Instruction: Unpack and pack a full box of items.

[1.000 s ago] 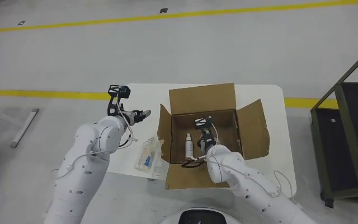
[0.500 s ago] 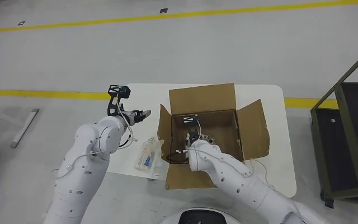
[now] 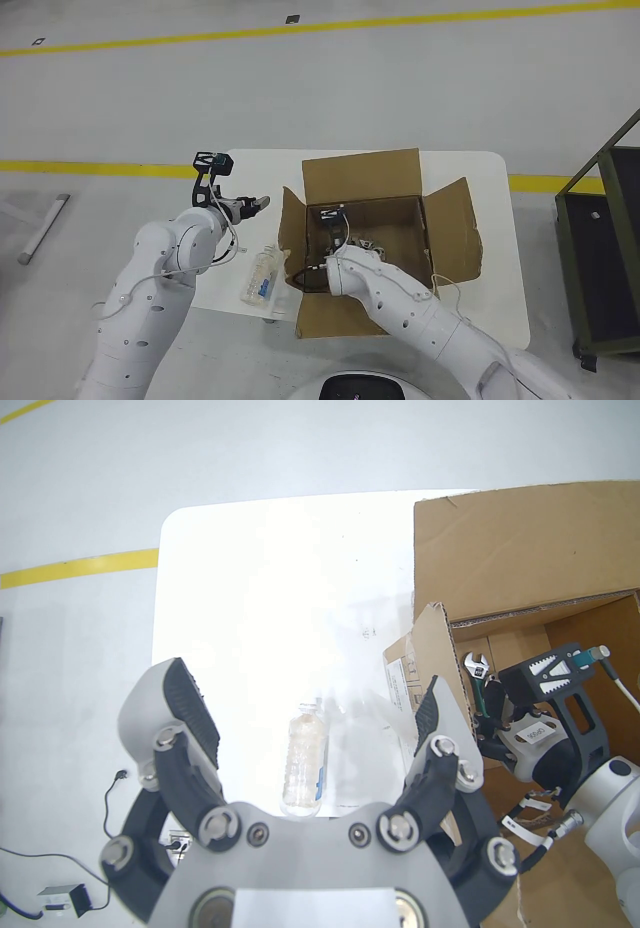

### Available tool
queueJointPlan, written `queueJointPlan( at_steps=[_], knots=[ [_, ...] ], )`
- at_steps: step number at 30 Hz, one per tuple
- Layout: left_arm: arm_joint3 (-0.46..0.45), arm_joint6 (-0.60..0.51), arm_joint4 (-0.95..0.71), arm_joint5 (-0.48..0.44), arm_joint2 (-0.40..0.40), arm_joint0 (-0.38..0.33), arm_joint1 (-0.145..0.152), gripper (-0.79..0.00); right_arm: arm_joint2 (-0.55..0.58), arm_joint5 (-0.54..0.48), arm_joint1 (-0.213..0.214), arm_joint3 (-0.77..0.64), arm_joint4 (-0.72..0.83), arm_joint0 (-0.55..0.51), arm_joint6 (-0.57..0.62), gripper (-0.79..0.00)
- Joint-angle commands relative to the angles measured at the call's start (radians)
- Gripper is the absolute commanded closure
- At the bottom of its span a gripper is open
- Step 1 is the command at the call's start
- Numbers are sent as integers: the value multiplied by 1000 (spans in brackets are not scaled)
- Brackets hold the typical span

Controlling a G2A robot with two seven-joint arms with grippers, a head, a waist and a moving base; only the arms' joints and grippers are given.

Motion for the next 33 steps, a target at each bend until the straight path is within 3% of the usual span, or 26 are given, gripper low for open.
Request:
queueJointPlan(
  at_steps=[1, 3, 9, 12, 33],
  knots=[
    [0, 0, 0, 0, 0, 0, 0, -785, 1, -5, -9, 23, 3, 2, -6, -582],
    [0, 0, 0, 0, 0, 0, 0, -785, 3, -10, -19, 45, 9, 5, -14, -517],
    [0, 0, 0, 0, 0, 0, 0, -785, -3, -30, -52, 106, 22, 11, -24, -471],
    [0, 0, 0, 0, 0, 0, 0, -785, -9, -32, -69, 128, 29, 8, -26, -391],
    [0, 0, 0, 0, 0, 0, 0, -785, 30, -56, -137, 279, 32, 19, -62, -385]
  ],
)
